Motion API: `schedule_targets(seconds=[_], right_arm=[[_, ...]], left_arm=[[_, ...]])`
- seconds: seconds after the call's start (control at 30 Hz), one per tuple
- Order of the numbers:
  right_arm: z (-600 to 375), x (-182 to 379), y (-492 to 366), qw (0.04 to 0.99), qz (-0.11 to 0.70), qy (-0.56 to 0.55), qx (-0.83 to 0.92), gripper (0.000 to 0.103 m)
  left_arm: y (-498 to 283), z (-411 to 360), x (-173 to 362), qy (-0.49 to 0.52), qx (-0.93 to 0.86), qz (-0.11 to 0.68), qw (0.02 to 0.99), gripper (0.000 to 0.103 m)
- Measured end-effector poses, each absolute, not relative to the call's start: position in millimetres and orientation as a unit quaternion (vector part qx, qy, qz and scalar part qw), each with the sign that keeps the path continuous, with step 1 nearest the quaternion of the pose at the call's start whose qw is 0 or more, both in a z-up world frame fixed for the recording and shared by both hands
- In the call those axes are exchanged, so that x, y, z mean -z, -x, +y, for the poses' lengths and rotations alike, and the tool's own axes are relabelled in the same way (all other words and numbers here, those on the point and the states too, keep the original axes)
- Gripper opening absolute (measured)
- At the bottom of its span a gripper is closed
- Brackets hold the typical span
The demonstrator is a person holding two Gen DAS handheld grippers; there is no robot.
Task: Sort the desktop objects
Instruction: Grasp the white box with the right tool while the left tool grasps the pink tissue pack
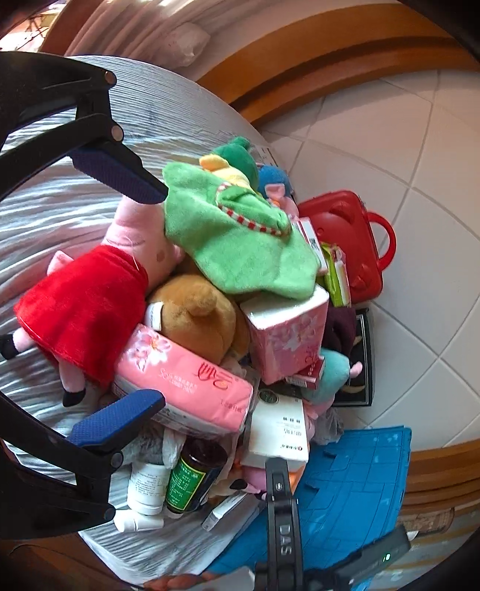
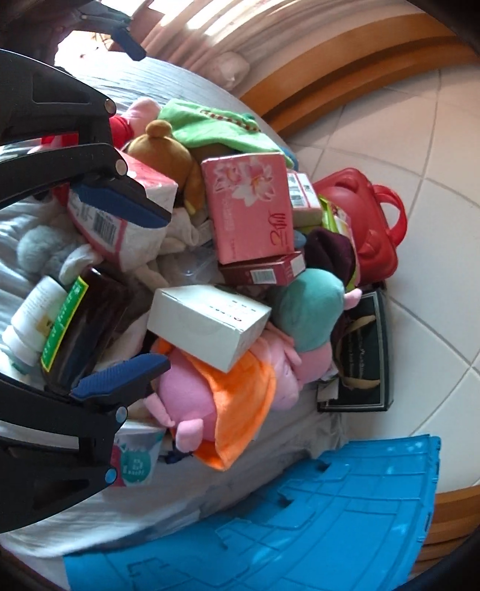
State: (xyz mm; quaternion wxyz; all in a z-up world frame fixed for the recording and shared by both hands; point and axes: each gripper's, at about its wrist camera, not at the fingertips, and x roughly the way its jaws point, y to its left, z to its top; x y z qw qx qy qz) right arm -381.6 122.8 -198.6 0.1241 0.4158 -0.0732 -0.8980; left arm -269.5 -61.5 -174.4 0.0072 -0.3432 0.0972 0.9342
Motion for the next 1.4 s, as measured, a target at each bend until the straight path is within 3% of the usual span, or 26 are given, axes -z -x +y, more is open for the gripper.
schedule_targets(seconds=[0.1, 0.37, 0.57, 0.63, 0.77, 0.83, 0.97, 1.13, 1.4], right_arm=[[124.2, 216.7, 397.2, 0.120, -0.095, -0.435, 0.887, 0.057], [129.4, 230.9, 411.9, 0.104, -0.122, -0.449, 0.879, 0.057], [142.4, 243.8, 414.5, 0.098, -0.187, -0.474, 0.855, 0.057], [142.6, 247.9, 419.1, 0.100, -0.192, -0.477, 0.852, 0.057], [139.7, 250.1, 430.6, 0.104, -0.198, -0.475, 0.851, 0.042], [138.4, 252.8, 436.2, 0.103, -0.204, -0.474, 0.851, 0.039], [133.1, 257.0, 446.6, 0.100, -0.208, -0.472, 0.851, 0.039], [122.5, 251.7, 444.5, 0.101, -0.190, -0.448, 0.868, 0.035], [128.2, 223.8, 420.5, 0.095, -0.174, -0.424, 0.884, 0.034]], left_arm=[[284.3, -39.2, 184.3, 0.347, -0.927, 0.136, 0.049, 0.102], [311.9, 0.3, 197.2, 0.327, -0.904, 0.221, 0.161, 0.102], [333.2, 4.1, 213.0, 0.358, -0.870, 0.242, 0.236, 0.102], [341.1, 3.6, 221.2, 0.389, -0.852, 0.227, 0.265, 0.092], [344.0, 6.1, 228.5, 0.408, -0.838, 0.227, 0.282, 0.072], [346.0, 5.4, 230.2, 0.411, -0.839, 0.231, 0.273, 0.066], [347.6, 3.8, 228.7, 0.412, -0.841, 0.223, 0.271, 0.065], [350.9, -4.9, 221.8, 0.427, -0.844, 0.178, 0.272, 0.051], [347.6, -22.9, 199.1, 0.425, -0.851, 0.139, 0.276, 0.050]])
